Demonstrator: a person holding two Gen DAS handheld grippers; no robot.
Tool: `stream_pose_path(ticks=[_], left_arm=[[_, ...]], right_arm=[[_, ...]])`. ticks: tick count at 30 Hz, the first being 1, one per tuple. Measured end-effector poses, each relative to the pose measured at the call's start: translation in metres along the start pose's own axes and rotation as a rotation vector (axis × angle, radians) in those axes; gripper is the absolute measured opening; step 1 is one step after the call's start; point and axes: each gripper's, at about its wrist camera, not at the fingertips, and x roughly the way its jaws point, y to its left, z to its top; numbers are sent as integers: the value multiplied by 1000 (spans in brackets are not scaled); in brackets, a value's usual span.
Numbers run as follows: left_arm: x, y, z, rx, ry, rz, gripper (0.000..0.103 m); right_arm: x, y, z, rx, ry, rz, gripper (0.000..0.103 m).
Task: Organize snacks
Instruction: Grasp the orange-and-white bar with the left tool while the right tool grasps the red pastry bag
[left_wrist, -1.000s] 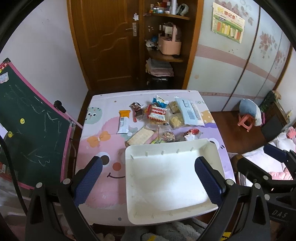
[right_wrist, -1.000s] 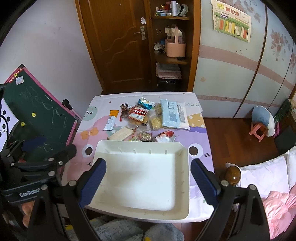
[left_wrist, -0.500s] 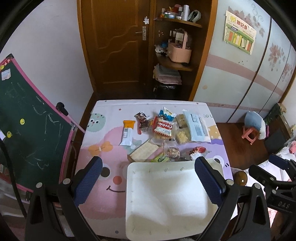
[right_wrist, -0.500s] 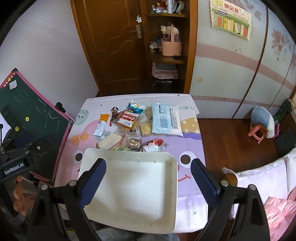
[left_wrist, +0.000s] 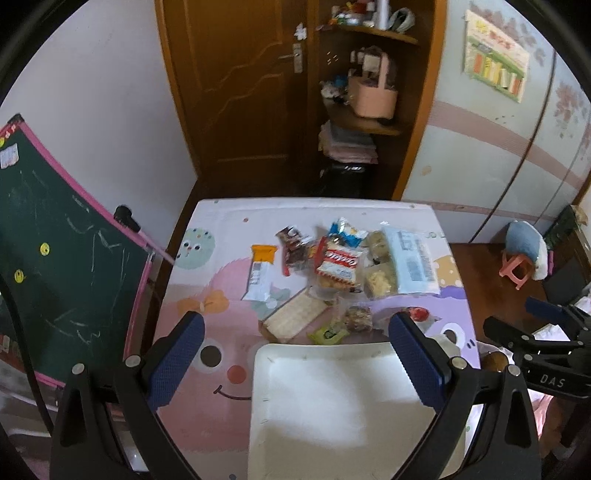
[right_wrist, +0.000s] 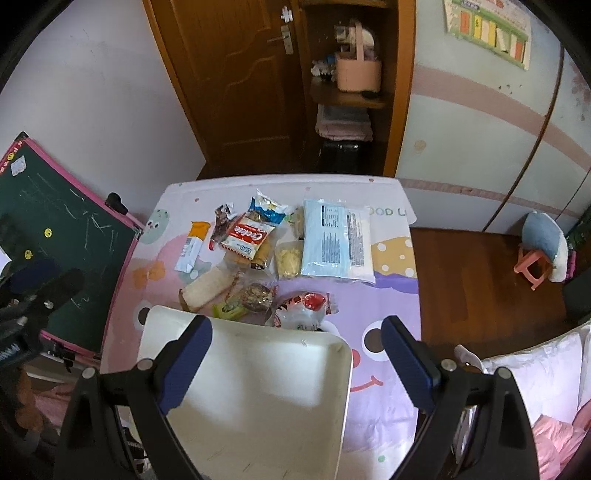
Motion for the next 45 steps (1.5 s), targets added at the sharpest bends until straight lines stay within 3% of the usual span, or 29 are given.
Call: stream_pose_path(ticks=[10, 16, 26, 33, 37, 38, 39, 42, 45], left_arm=[[43, 40, 13, -11, 53, 82, 99], [93, 65, 37, 75, 83, 116, 99], [244, 83, 56, 54, 313, -10, 99], [328, 77, 49, 39, 422, -36, 98], [357, 79, 42, 4, 470, -53, 89], [361, 79, 41, -1, 474, -60, 86], [366, 79, 39, -6, 482, -66, 80], [379, 78, 33, -4, 507, -66, 65], [383, 72, 29, 20, 489, -52, 62]], right_arm=[[56, -10, 11, 33, 102, -7, 93], [89, -14, 16, 77, 169, -18, 93], [176, -30, 19, 235, 367, 17, 89], [230, -34, 4, 310, 532, 22, 88], [247, -35, -6, 366, 575, 38, 86], [251, -34, -7, 365, 583, 28, 80], [253, -33, -7, 357, 582, 15, 65], [254, -26, -8, 346, 577, 30, 60], [251, -20, -8, 346, 554, 14, 54]])
